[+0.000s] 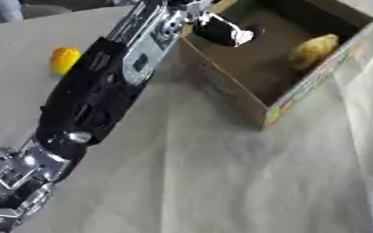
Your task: Pick up objects on the table and place them in the box.
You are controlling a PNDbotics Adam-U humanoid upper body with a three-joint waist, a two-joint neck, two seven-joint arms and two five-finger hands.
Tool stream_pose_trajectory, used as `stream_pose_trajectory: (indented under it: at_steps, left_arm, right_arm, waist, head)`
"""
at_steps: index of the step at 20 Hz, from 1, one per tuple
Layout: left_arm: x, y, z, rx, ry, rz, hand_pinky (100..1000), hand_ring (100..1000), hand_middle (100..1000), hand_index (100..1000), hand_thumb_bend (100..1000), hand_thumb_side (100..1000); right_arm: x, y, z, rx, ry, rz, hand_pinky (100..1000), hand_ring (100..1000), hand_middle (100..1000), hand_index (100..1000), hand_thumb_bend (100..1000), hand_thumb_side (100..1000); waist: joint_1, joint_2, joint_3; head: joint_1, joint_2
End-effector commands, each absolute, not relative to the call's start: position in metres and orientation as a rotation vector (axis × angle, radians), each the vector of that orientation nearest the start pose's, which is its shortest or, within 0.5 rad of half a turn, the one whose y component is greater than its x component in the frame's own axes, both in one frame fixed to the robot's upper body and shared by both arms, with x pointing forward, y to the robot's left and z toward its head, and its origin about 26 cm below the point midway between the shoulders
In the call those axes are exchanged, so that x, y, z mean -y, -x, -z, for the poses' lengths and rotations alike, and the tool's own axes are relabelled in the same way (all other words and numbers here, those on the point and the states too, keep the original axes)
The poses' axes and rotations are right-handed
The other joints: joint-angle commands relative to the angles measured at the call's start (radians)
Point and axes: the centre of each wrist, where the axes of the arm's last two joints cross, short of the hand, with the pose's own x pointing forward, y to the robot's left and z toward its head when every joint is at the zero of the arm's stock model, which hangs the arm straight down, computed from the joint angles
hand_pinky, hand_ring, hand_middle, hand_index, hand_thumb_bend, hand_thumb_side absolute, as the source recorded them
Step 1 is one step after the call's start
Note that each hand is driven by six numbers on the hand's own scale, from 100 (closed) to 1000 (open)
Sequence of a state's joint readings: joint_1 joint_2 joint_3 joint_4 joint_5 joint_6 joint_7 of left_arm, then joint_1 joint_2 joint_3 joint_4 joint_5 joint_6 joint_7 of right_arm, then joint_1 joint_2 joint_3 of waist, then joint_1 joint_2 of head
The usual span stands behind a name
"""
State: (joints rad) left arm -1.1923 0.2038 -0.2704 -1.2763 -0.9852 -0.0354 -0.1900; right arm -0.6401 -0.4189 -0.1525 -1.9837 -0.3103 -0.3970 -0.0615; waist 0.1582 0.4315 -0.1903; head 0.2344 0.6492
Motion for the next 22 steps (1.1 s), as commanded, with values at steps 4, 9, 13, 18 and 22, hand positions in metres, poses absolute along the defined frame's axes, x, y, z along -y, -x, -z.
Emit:
stream_pose_trajectory:
  at_steps: [4,9,13,18,22]
  left_arm:
    - [-0.129,-0.408,-0.361,-2.781,1.406,-1.513,866,851,805,889,300,205]
    - [-0.187,-0.403,-0.359,-2.862,1.563,-1.485,867,853,806,895,344,192]
    - [-0.234,-0.405,-0.346,-2.895,1.706,-1.564,873,862,815,907,353,213]
    - [-0.293,-0.404,-0.320,-2.888,1.897,-1.709,879,873,827,913,397,245]
    - [-0.334,-0.395,-0.314,-2.848,1.999,-1.809,888,882,837,917,431,292]
  right_arm:
    - [0.285,-0.302,-0.322,-3.249,0.085,0.223,878,963,638,829,100,630]
    - [0.300,-0.300,-0.314,-3.294,-0.041,0.250,879,966,635,829,100,626]
    - [0.307,-0.298,-0.309,-3.310,-0.112,0.268,879,968,632,829,100,621]
    - [0.311,-0.297,-0.304,-3.318,-0.168,0.309,880,976,631,832,100,610]
    - [0.312,-0.297,-0.301,-3.321,-0.182,0.315,880,979,628,832,100,606]
  waist:
    - [-0.001,-0.048,0.041]
    - [0.005,-0.071,0.119]
    - [0.004,-0.076,0.155]
    - [-0.013,-0.070,0.184]
    - [-0.036,-0.059,0.182]
  head:
    - [-0.057,0.040]
    - [-0.150,0.072]
    - [-0.182,0.073]
    - [-0.188,0.057]
    - [-0.173,0.037]
